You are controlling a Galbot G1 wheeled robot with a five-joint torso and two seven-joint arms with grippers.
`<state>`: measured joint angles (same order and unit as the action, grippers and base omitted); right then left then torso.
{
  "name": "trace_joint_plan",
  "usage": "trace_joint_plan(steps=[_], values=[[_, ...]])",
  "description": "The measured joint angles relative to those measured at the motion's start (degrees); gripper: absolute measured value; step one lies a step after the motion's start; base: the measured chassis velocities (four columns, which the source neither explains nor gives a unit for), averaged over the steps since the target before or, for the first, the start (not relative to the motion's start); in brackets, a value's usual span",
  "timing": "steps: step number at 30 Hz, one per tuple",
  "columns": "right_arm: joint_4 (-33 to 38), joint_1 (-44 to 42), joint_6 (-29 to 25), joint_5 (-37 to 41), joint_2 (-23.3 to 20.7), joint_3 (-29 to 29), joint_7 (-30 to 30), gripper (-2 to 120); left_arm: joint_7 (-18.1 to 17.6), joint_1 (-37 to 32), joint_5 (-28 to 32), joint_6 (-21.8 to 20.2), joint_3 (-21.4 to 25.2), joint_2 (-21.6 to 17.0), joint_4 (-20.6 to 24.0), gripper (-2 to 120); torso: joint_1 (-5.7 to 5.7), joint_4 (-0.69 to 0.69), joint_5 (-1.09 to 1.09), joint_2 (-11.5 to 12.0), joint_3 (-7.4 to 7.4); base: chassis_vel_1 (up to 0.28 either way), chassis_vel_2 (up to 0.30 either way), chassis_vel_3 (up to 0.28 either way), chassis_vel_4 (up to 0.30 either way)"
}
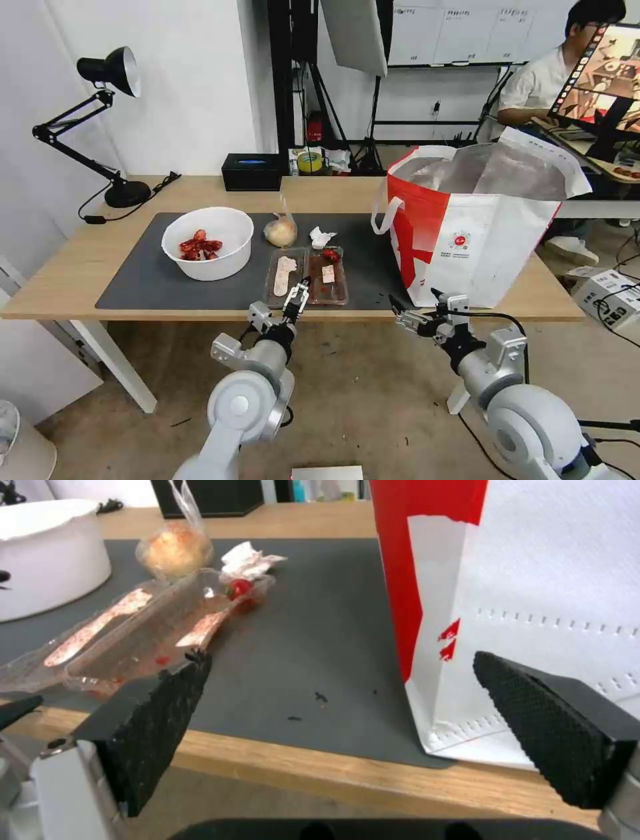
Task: Pick up the trash from the table and place it into the takeout bag.
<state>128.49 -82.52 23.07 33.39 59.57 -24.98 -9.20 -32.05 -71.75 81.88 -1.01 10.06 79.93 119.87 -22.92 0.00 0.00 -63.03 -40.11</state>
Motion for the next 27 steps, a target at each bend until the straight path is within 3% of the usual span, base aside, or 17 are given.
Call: trace_joint_plan(steps=[27], values=[[-0.44,-0.26,-0.09,-0.28,0.66,-0.05,-0.21,100,0.39,2.32,1.34,1.22,1.43,-0.06,-1.48,100,0.0,0.0,0.0,0.01,0.0,0.0,0.0,0.0,0.0]])
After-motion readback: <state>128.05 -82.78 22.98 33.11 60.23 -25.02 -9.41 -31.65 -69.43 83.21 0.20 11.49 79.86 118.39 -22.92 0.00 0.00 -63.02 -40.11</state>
